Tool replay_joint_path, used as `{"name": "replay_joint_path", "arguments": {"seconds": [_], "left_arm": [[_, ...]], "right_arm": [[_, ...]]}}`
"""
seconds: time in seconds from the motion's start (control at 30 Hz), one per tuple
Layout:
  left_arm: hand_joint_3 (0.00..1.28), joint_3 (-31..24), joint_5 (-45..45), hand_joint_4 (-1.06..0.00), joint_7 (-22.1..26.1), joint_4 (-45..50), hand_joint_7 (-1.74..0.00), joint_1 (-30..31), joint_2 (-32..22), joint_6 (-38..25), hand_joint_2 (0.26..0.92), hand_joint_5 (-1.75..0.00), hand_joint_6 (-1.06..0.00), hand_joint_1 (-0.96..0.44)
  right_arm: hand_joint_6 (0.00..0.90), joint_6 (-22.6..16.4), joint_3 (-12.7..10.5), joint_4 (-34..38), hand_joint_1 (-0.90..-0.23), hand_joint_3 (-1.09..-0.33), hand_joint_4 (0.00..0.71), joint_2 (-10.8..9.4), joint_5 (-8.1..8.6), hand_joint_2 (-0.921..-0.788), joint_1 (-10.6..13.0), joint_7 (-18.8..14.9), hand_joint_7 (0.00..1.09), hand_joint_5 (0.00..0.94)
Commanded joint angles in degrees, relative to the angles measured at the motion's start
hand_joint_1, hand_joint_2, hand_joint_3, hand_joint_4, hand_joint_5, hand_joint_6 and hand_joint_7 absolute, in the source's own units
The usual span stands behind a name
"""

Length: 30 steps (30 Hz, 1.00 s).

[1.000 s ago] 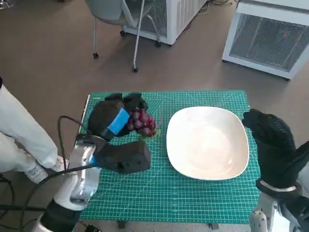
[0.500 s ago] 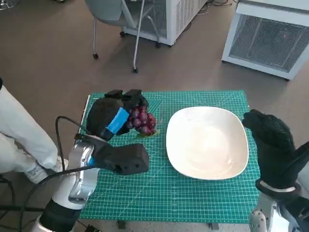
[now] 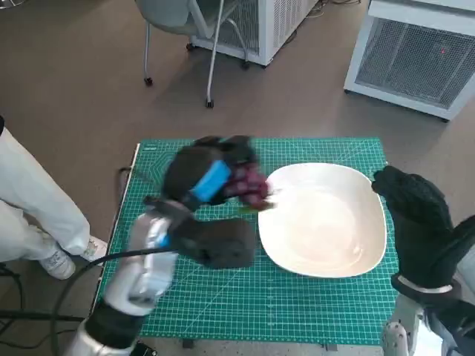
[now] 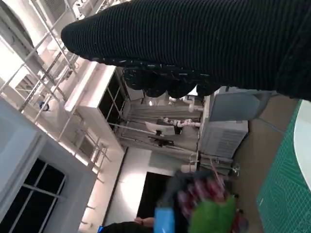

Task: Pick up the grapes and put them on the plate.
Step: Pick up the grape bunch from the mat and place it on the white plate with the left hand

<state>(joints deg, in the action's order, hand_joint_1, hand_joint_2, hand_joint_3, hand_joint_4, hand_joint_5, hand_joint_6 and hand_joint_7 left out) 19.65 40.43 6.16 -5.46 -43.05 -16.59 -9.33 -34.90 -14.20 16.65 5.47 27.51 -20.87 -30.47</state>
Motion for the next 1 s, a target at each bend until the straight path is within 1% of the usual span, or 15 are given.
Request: {"name": "replay_joint_path", "arguments": {"seconds": [0.03, 0.17, 0.27, 0.3, 0.37, 0.53, 0.67, 0.77, 1.0], "left_arm": [[0.05, 2.91, 1.71, -0.71, -0.29, -3.33, -1.05, -5.50, 2.73, 1.83, 0.920, -1.22, -0.66, 0.00], [0.10, 5.36, 3.35, -0.60, -1.33, -7.75, -0.95, -9.23, 4.90, 3.17, 0.920, -1.41, -0.68, 0.01], [0.16, 6.52, 3.70, -0.53, -2.00, -11.20, -0.95, -11.49, 6.60, 4.19, 0.912, -1.50, -0.67, 0.01], [0.18, 6.80, 3.59, -0.52, -2.06, -12.31, -0.96, -12.17, 7.14, 4.51, 0.904, -1.51, -0.67, 0.01], [0.21, 7.19, 3.12, -0.53, -2.08, -14.47, -0.98, -13.44, 8.21, 5.28, 0.888, -1.50, -0.65, 0.01], [0.15, 7.72, 2.29, -0.62, -2.75, -19.48, -1.07, -15.87, 10.76, 7.04, 0.901, -1.35, -0.62, 0.00], [0.12, 7.93, 1.99, -0.62, -3.53, -22.85, -1.07, -17.20, 12.24, 8.22, 0.913, -1.35, -0.62, 0.00], [0.12, 8.11, 2.18, -0.63, -4.01, -24.67, -1.10, -17.97, 12.96, 8.63, 0.918, -1.32, -0.61, 0.00], [0.11, 8.05, 2.24, -0.64, -4.51, -25.96, -1.13, -18.49, 13.26, 9.19, 0.920, -1.29, -0.59, 0.00]], "right_arm": [[0.258, 0.48, 0.02, -0.35, -0.404, -0.575, 0.625, -0.29, -0.62, -0.921, 1.51, 0.80, 0.82, 0.105], [0.258, 0.63, -0.22, -0.58, -0.404, -0.575, 0.624, -0.14, -0.39, -0.921, 1.82, 0.84, 0.82, 0.106], [0.259, 0.64, -0.38, -0.78, -0.401, -0.575, 0.624, -0.06, -0.37, -0.921, 2.01, 0.96, 0.82, 0.107], [0.259, 0.65, -0.45, -0.82, -0.399, -0.575, 0.624, -0.03, -0.35, -0.921, 2.04, 0.99, 0.82, 0.107], [0.260, 0.69, -0.57, -0.94, -0.396, -0.576, 0.624, -0.01, -0.28, -0.921, 2.16, 1.02, 0.82, 0.107], [0.261, 0.66, -0.68, -1.64, -0.387, -0.577, 0.623, -0.22, -0.34, -0.921, 2.63, 1.39, 0.82, 0.108], [0.262, 0.33, -0.74, -1.95, -0.385, -0.579, 0.623, -0.35, -0.65, -0.921, 2.97, 1.87, 0.82, 0.108], [0.262, 0.12, -0.79, -1.93, -0.386, -0.580, 0.622, -0.34, -0.74, -0.921, 3.09, 2.06, 0.81, 0.109], [0.264, 0.08, -0.76, -1.96, -0.386, -0.581, 0.621, -0.33, -0.82, -0.921, 3.12, 2.20, 0.81, 0.110]]}}
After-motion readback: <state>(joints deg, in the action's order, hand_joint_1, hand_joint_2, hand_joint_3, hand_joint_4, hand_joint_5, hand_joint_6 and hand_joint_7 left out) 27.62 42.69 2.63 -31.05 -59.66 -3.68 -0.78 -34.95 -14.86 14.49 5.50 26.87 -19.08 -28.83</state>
